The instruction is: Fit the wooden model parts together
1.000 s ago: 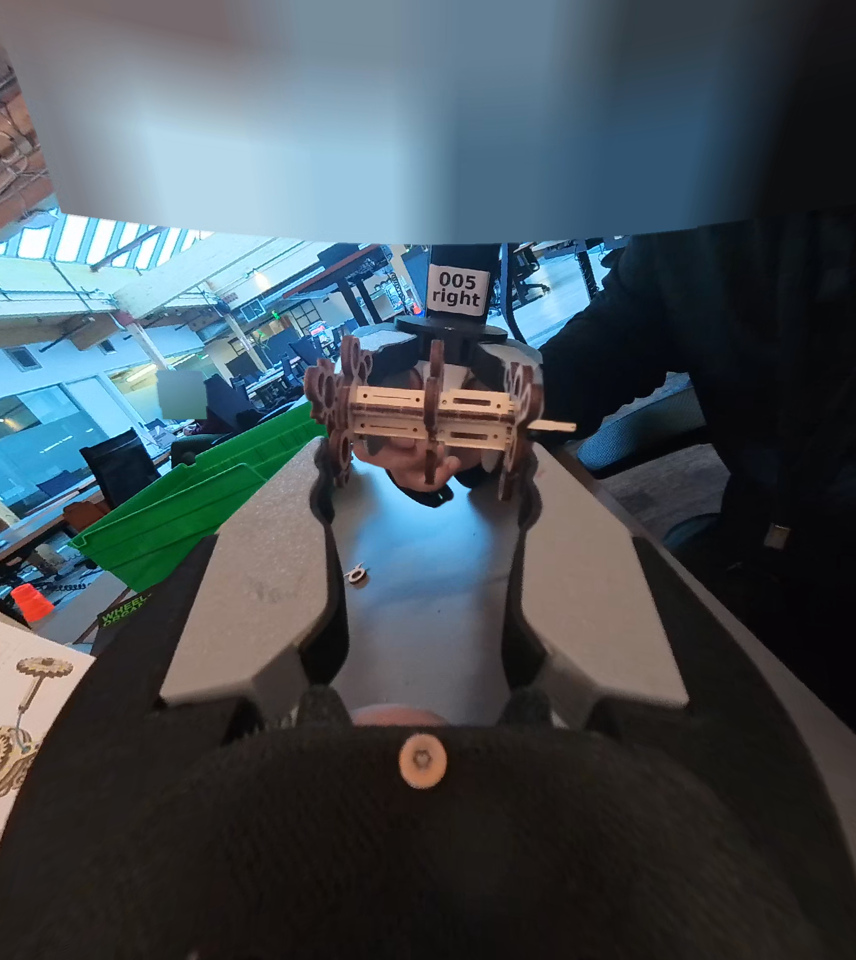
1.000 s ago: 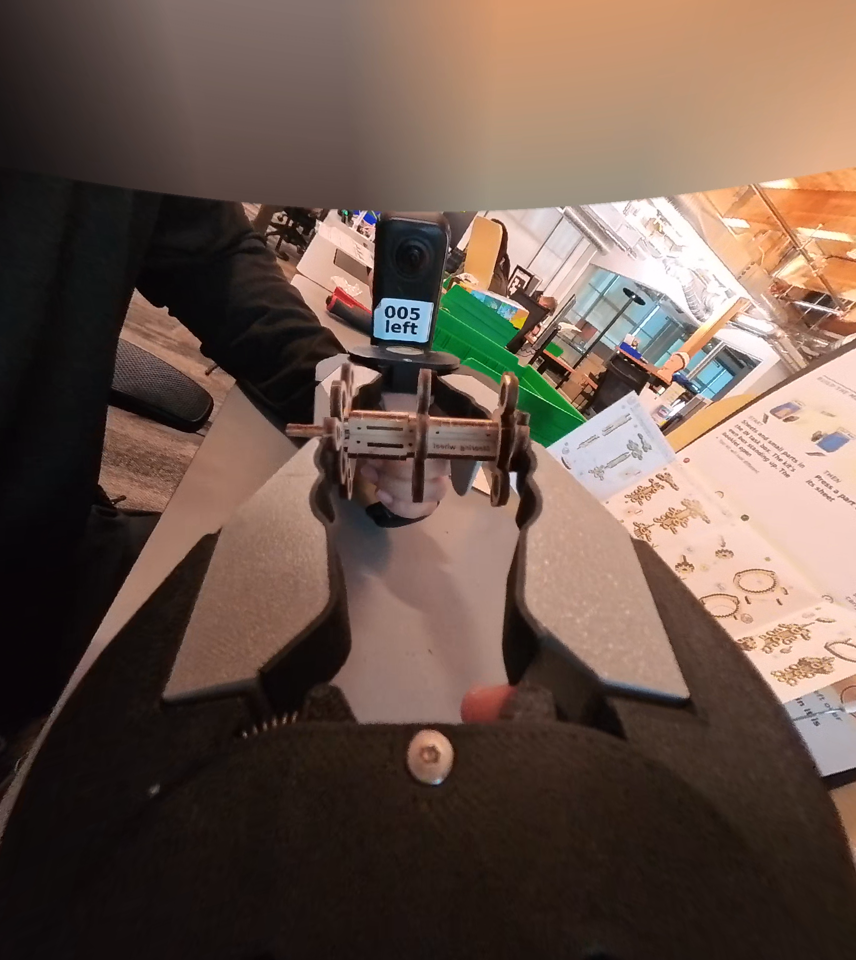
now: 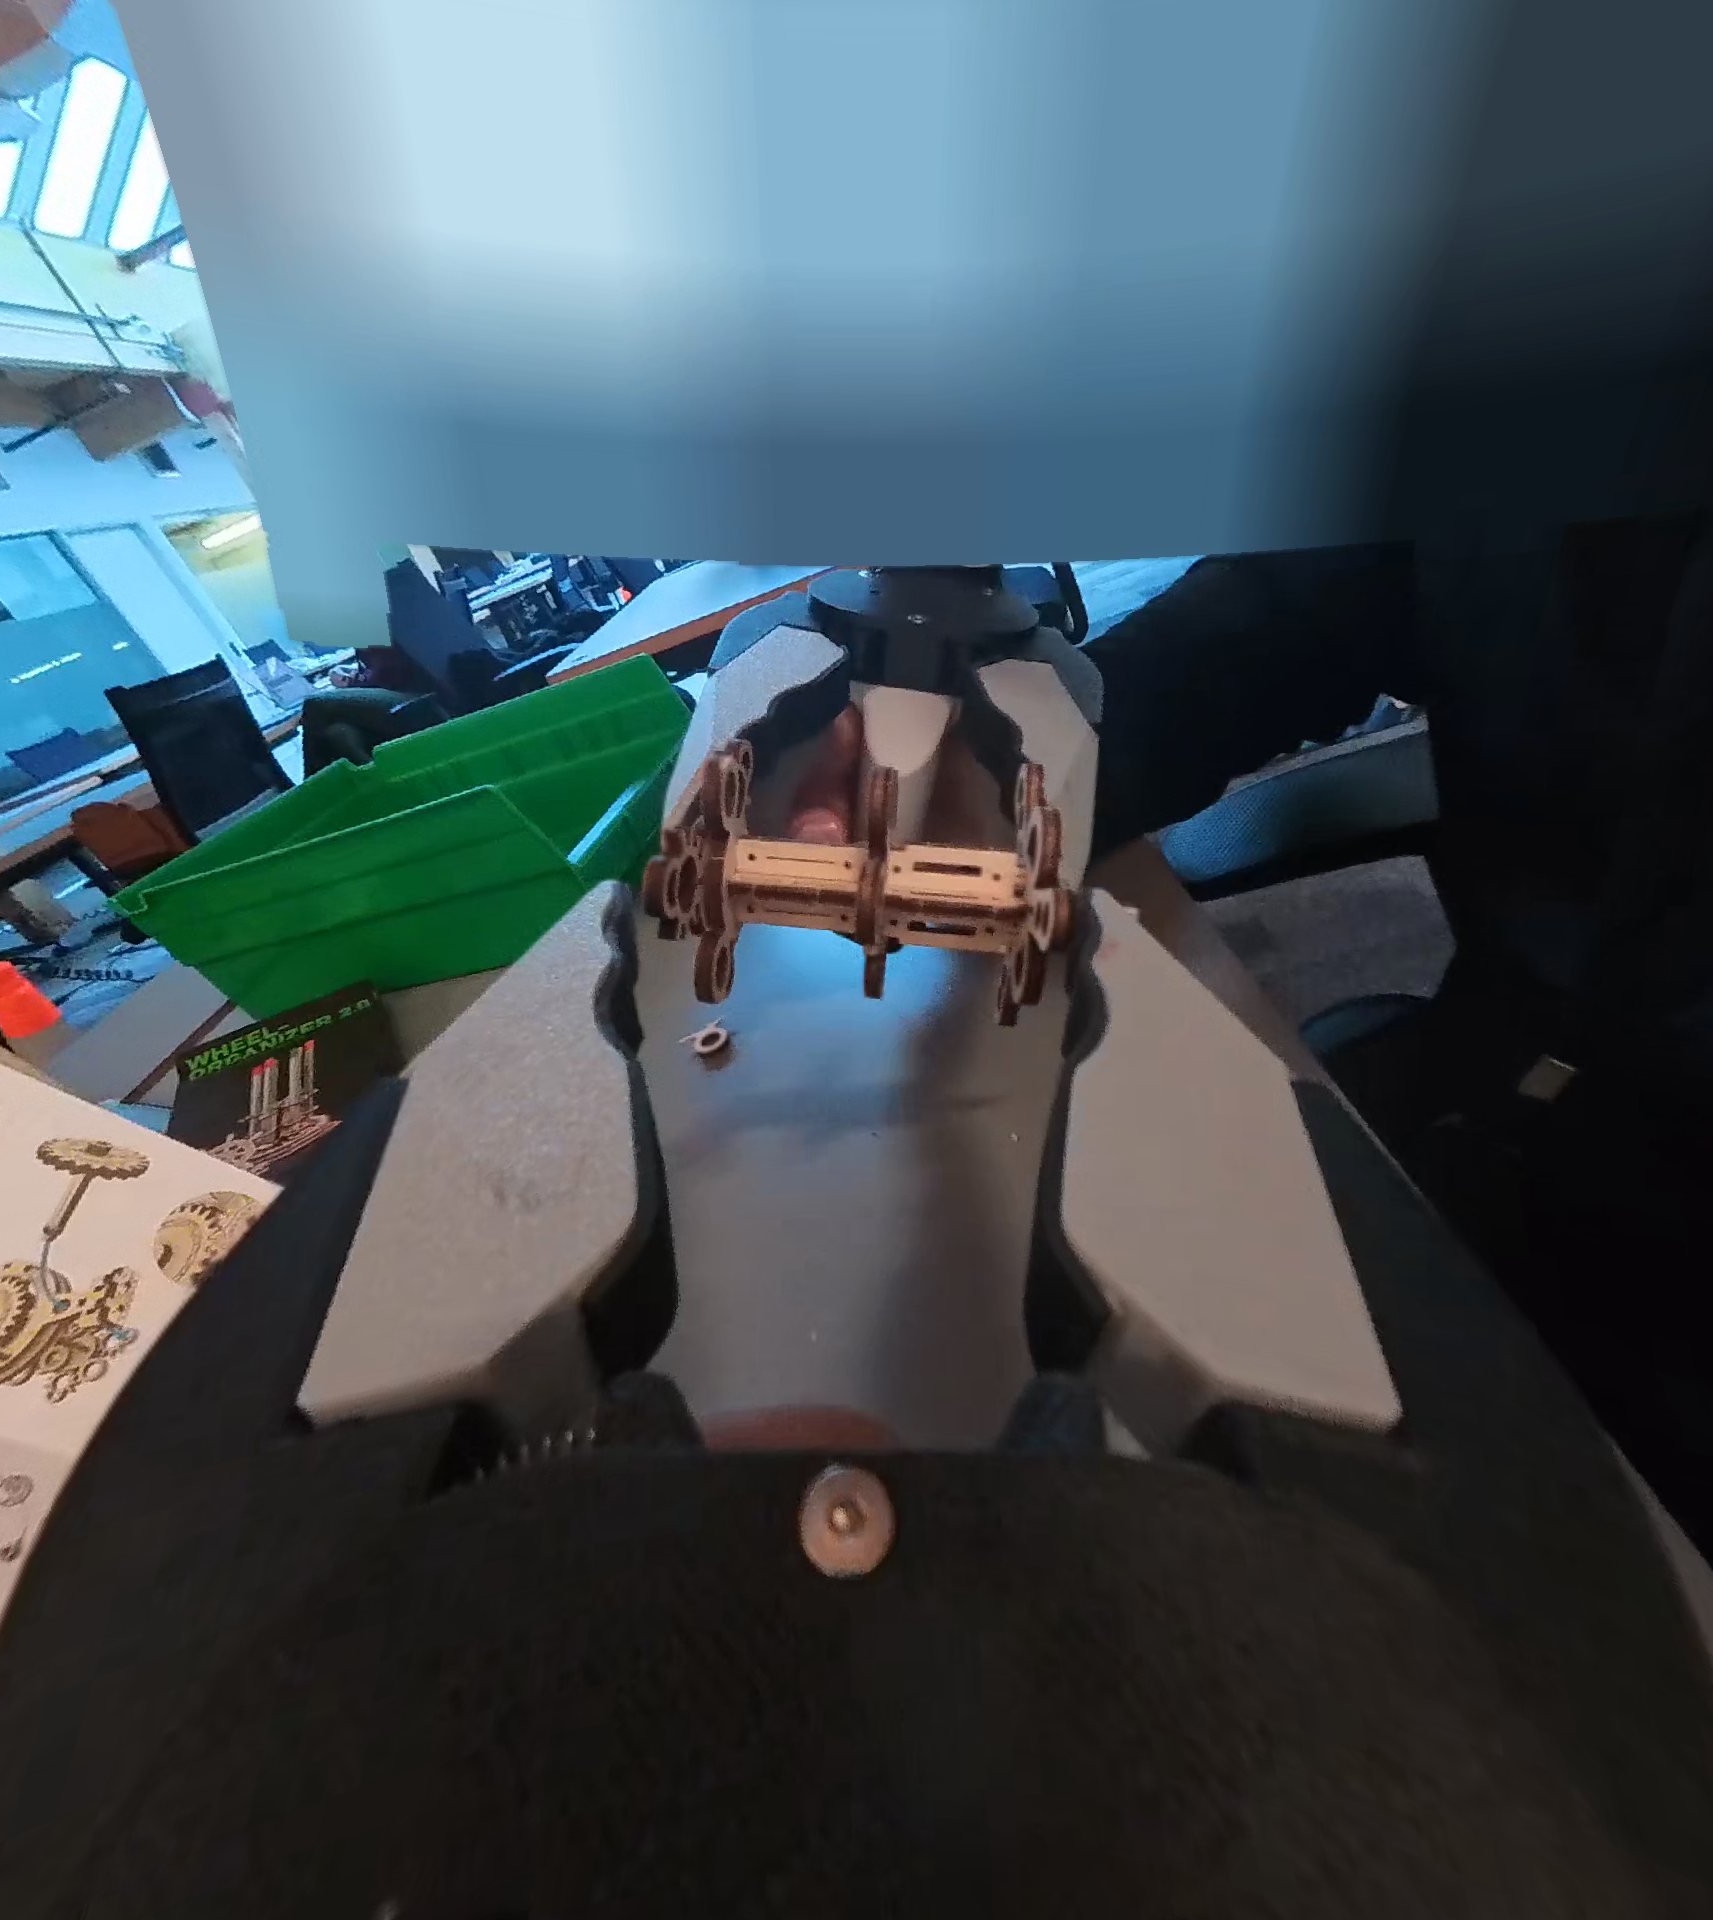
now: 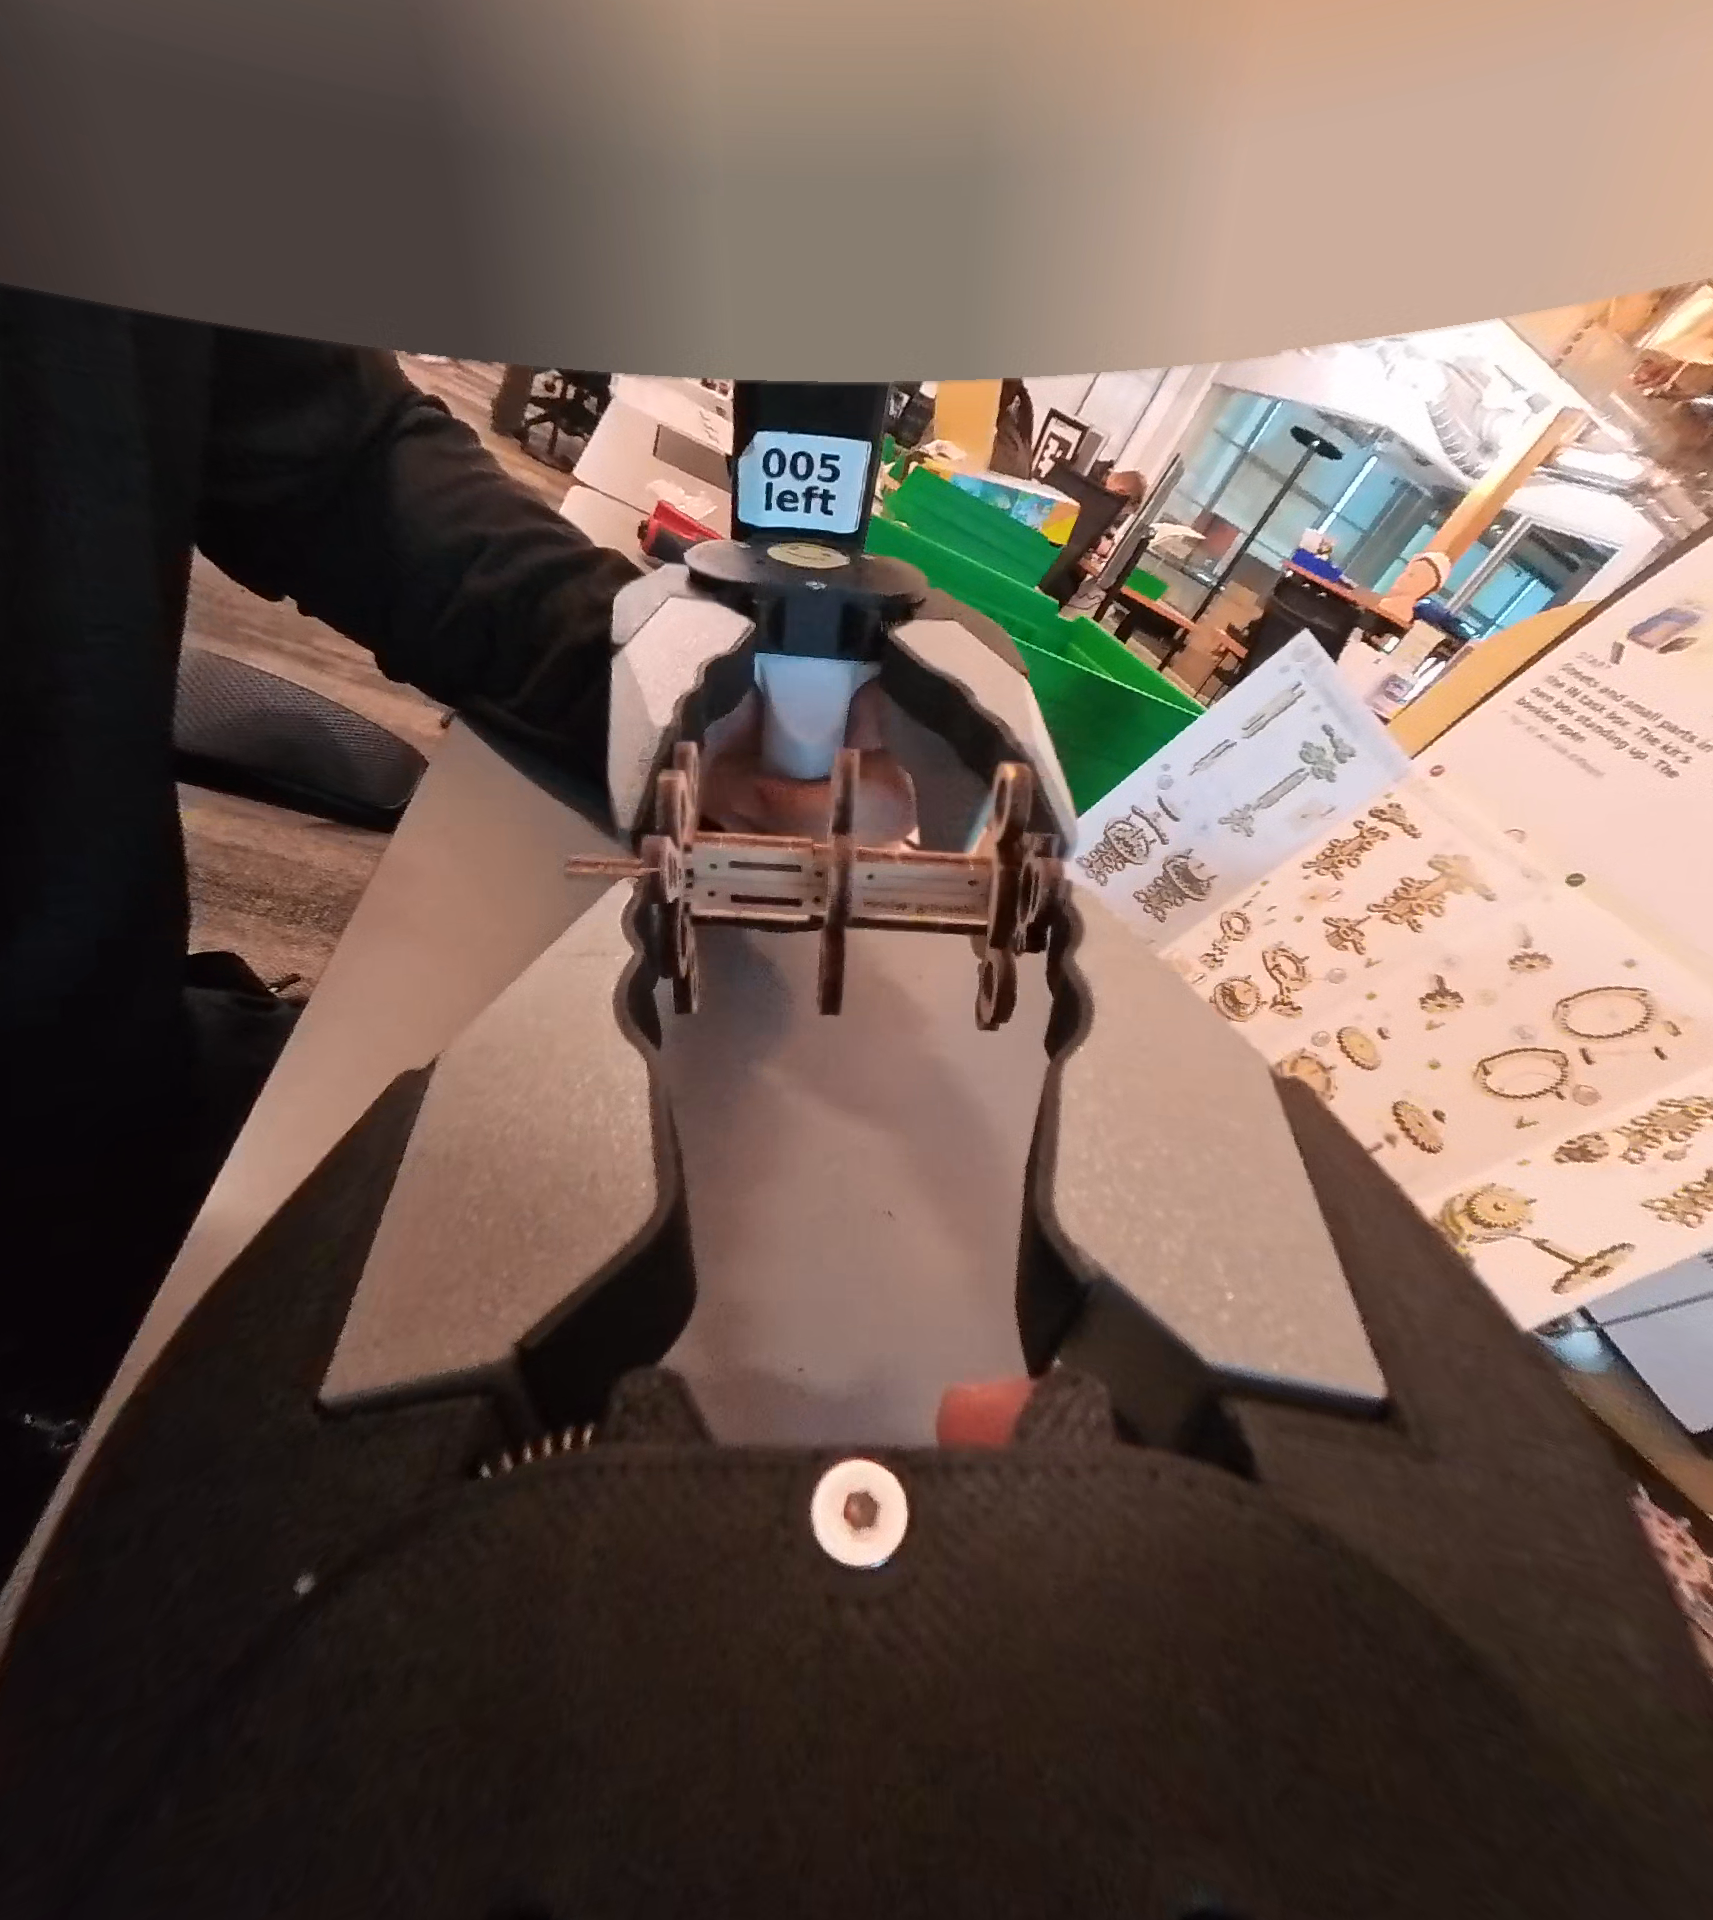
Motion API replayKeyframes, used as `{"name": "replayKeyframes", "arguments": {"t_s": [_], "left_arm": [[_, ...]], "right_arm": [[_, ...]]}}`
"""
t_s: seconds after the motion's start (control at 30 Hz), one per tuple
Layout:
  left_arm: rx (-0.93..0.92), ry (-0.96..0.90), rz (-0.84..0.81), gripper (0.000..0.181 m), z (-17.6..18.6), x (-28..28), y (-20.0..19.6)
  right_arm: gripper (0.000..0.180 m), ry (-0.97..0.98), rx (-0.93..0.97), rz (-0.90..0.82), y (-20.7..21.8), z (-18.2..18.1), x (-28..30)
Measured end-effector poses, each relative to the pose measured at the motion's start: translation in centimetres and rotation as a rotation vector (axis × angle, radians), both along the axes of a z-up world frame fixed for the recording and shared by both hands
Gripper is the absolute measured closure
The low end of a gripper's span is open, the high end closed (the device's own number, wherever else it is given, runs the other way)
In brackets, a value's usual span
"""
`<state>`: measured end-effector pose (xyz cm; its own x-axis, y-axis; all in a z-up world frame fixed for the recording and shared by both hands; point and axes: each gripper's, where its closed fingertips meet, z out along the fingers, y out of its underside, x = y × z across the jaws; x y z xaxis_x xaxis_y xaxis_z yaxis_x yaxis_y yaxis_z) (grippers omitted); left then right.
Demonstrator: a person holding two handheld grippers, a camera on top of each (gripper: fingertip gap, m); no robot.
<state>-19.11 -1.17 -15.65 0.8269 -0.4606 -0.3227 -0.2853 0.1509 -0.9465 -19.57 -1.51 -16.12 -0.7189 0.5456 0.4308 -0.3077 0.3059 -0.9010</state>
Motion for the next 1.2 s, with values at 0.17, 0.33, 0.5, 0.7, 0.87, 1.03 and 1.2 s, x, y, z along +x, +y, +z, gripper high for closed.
{"name": "replayKeyframes", "arguments": {"t_s": [0.17, 0.33, 0.5, 0.7, 0.87, 1.03, 1.2], "left_arm": [[-0.01, 0.019, -0.005, 0.1, -0.2, 0.1, 0.0], [-0.003, 0.06, -0.009, 0.103, -0.1, 0.6, -0.2], [0.024, 0.095, -0.009, 0.108, 0.3, 0.8, -0.6], [0.05, 0.102, -0.018, 0.111, 0.4, 1.1, -0.7], [0.067, 0.095, -0.022, 0.114, 0.4, 1.2, -0.6], [0.077, 0.039, -0.046, 0.112, 0.7, 1.2, -0.7], [0.094, 0.022, -0.042, 0.107, 0.8, 0.9, -0.7]], "right_arm": [[0.108, -0.032, -0.018, 0.022, -0.2, -0.1, 0.1], [0.108, -0.033, -0.027, 0.032, -0.3, -0.1, 0.5], [0.108, -0.003, -0.023, 0.028, -0.8, 0.2, 0.9], [0.109, 0.006, -0.01, 0.024, -0.9, 0.3, 1.1], [0.11, 0.014, 0.0, 0.021, -0.7, 0.4, 1.1], [0.11, 0.016, -0.015, 0.02, -0.8, 0.6, 1.0], [0.106, 0.018, -0.003, 0.018, -0.9, 0.6, 0.8]]}}
